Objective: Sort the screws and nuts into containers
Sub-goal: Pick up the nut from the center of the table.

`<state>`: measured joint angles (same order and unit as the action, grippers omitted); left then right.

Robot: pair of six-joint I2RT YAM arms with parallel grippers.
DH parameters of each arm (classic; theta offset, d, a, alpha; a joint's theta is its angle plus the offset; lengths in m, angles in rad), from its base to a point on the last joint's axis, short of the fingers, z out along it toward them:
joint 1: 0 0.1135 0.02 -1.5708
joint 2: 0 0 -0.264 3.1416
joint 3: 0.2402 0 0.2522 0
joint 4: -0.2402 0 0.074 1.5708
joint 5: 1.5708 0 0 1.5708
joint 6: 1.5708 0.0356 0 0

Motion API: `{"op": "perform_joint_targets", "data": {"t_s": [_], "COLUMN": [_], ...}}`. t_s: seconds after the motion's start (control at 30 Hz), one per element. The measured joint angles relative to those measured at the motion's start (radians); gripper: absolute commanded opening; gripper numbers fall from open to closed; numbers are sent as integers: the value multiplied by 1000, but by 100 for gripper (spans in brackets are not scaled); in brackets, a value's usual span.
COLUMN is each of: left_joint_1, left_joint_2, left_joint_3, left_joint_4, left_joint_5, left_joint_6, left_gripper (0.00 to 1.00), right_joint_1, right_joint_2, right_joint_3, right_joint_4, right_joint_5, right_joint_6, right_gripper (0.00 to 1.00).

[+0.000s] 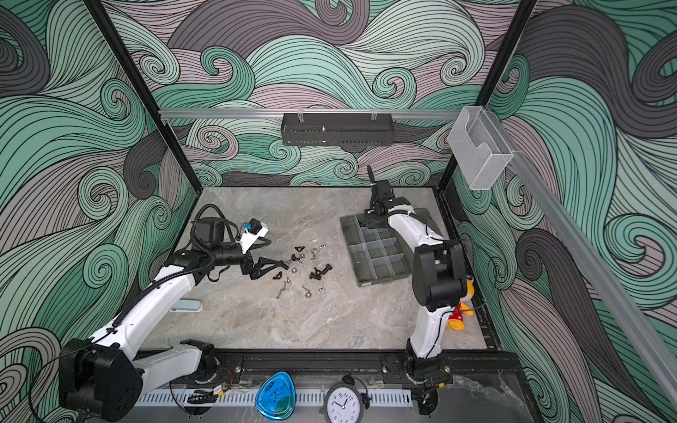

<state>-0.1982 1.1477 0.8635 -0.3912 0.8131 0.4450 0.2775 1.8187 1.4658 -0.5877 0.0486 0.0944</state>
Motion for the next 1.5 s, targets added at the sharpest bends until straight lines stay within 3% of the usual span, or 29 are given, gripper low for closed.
{"op": "perform_joint_targets", "data": {"t_s": [0.1,0.27,0.5,0.73,1.1,1.5], "left_joint_1": [8,32,39,39,39,39], "left_joint_2": [0,29,31,31,18,13], "left_joint_3": [6,55,57,57,57,57], "left_joint_4": [-51,-172,-216,-219,-219,-218], "left_joint_5": [-18,-69,-80,-80,-80,-80], "left_joint_6": [48,128,157,157,157,156], "left_gripper": [99,99,99,99,98,99], "right_joint_1": [126,323,484,623,689,700], "right_joint_2": [-108,-214,-213,-194,-36,38], "right_joint_3": [-118,-310,-419,-431,-367,-319], "right_joint_4": [39,94,114,122,116,106], "right_joint_5": [-53,-177,-210,-180,-116,-81], "right_joint_6": [17,54,129,156,175,179], "right_gripper": [50,50,50,51,51,47]}}
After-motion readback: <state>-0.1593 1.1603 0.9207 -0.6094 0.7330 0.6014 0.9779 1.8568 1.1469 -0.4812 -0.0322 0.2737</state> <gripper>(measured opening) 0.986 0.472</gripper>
